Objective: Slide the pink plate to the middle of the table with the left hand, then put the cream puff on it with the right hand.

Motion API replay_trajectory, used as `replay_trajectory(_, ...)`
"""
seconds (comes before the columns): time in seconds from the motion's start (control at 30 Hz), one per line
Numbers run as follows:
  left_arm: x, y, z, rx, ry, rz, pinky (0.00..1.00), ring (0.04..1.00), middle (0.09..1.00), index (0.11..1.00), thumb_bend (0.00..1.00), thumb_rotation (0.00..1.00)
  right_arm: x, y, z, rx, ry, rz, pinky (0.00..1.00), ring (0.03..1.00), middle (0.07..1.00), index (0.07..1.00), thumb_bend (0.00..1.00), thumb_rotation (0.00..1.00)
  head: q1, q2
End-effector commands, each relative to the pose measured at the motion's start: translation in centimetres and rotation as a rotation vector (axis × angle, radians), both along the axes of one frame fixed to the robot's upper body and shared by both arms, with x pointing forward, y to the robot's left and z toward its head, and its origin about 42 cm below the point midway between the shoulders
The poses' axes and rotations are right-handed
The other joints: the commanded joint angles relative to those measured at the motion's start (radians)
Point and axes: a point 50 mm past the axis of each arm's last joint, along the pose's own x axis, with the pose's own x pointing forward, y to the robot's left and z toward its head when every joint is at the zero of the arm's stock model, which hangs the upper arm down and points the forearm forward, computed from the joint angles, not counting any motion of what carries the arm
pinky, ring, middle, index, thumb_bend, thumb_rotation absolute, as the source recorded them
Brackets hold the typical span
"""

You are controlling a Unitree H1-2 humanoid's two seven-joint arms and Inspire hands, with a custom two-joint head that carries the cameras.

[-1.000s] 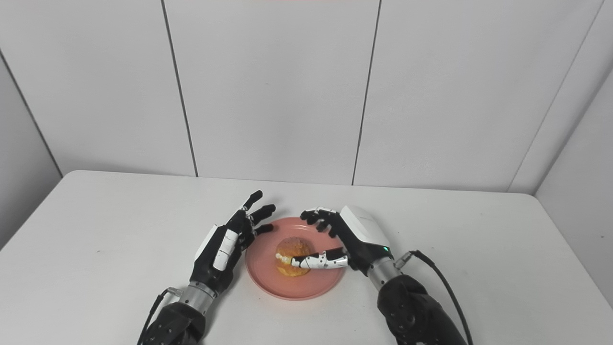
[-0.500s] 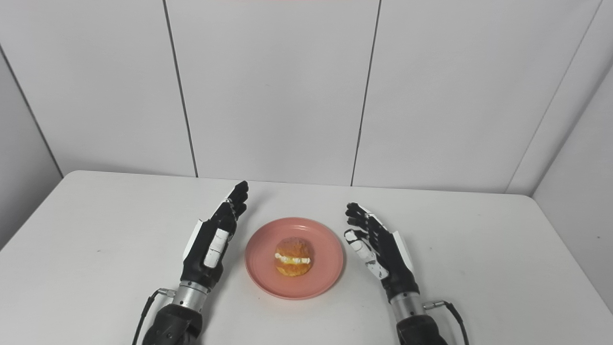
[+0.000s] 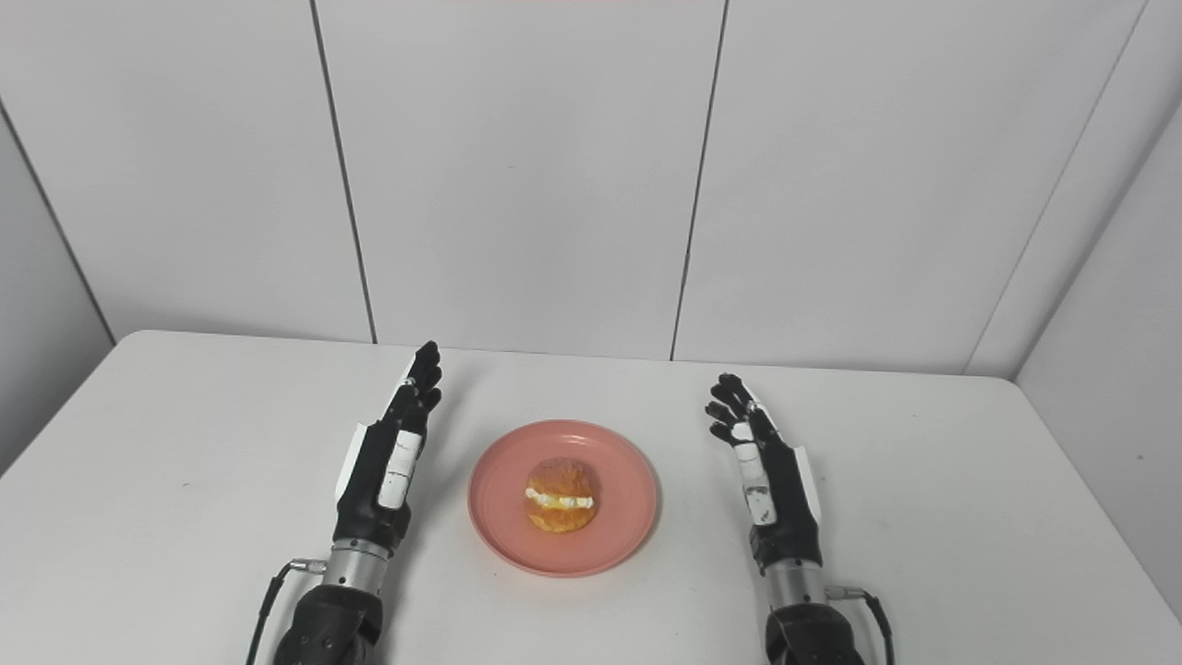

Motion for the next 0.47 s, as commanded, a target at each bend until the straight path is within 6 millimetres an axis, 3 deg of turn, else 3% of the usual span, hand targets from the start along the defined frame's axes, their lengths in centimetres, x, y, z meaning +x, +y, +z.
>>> replay_trajectory(0.0, -2.82, 0.01, -5.10, -0.011, 0.176, 0.025, 1.00, 1.000, 1.000, 0.960, 0.81, 0.94, -1.12, 0.77, -2.07, 0.028, 0.028, 0.008, 0.94, 0.911, 0.907, 0.891, 0.96, 1.00, 0.000, 0.003)
replay_trajectory(0.17, -2.82, -0.27, -5.21, -0.073, 0.278, 0.028, 1.00, 1.000, 1.000, 0.967, 0.84, 0.94, -1.31, 0.97, -2.40, 0.018, 0.030, 0.007, 0.97, 0.941, 0.931, 0.918, 0.95, 0.99, 0.000, 0.004)
replay_trajectory(0.43, -2.85, -0.52, -5.51, -0.193, 0.374, 0.070, 1.00, 1.000, 1.000, 1.000, 0.88, 0.95, -1.36, 1.47, -2.60, -0.032, 0.088, -0.032, 0.94, 0.954, 0.956, 0.924, 0.83, 1.00, 0.000, 0.007)
